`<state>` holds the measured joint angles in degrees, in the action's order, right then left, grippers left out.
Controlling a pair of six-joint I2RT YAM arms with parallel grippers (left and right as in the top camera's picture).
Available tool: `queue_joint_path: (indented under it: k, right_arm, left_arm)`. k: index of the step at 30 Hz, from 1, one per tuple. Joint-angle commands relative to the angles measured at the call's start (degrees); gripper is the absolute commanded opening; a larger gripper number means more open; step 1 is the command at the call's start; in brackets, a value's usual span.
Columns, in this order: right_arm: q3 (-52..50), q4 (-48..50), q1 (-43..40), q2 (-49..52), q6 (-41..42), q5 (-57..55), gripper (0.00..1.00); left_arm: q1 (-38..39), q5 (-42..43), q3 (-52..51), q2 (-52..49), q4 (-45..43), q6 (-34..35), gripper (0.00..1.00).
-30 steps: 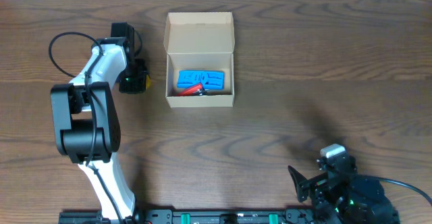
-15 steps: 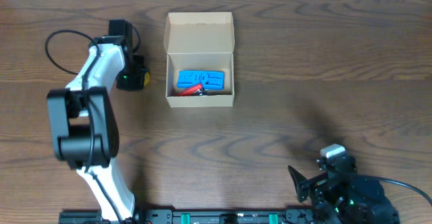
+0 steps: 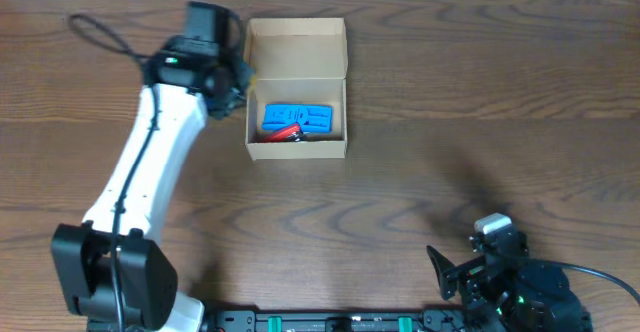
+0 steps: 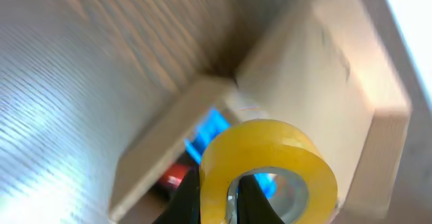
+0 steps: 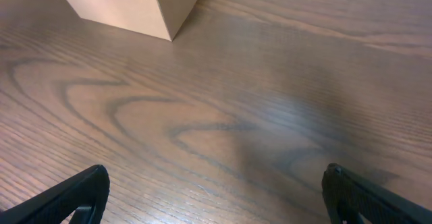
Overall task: Pack container
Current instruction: 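Carry the tape roll over the cardboard box with the left gripper, then lower the tape roll into the box and open the left gripper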
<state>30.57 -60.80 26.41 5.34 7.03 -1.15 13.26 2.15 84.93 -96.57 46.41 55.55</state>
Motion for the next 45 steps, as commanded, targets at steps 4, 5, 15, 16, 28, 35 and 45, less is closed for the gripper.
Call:
queue_joint_path:
  k: [4,5,15,16,28,35,45]
  right_arm:
    - [0.02,-0.09,-0.42,-0.26,0.63,-0.57,0.99]
    - [0.02,-0.09,-0.42,-0.26,0.66,-0.57,0.99]
    - [0.02,-0.11,-0.42,-0.26,0.66,-0.57,0.99]
    - [0.02,-0.09,-0.42,-0.26,0.66,-0.57,0.99]
    - [0.02,-0.09,-0.42,-0.26,0.63,-0.57,0.99]
    - [0.02,-0.09,-0.42,-0.26,0.63,-0.57,0.99]
    - [0.02,-0.09,-0.42,-0.26,0.63,-0.57,0.99]
  left_arm:
    - [5.97,-1.05,1.88,-3.48,1.27,-4.59,0.06]
    - [6.51,-1.05,1.88,-4.24,1.25,-4.57,0.06]
    - [7.82,0.48,1.95,-13.73,1.11,-4.5,0.06]
    - [7.82,0.48,1.95,-14.34,0.96,-4.52,0.06]
    - [7.82,0.39,1.97,-16.15,0.02,-4.55,0.53]
    - [7.85,0.48,2.93,-15.82,0.09,-4.55,0.59]
    - [7.72,-3.39,6.82,-5.38,5.42,-4.83,0.69]
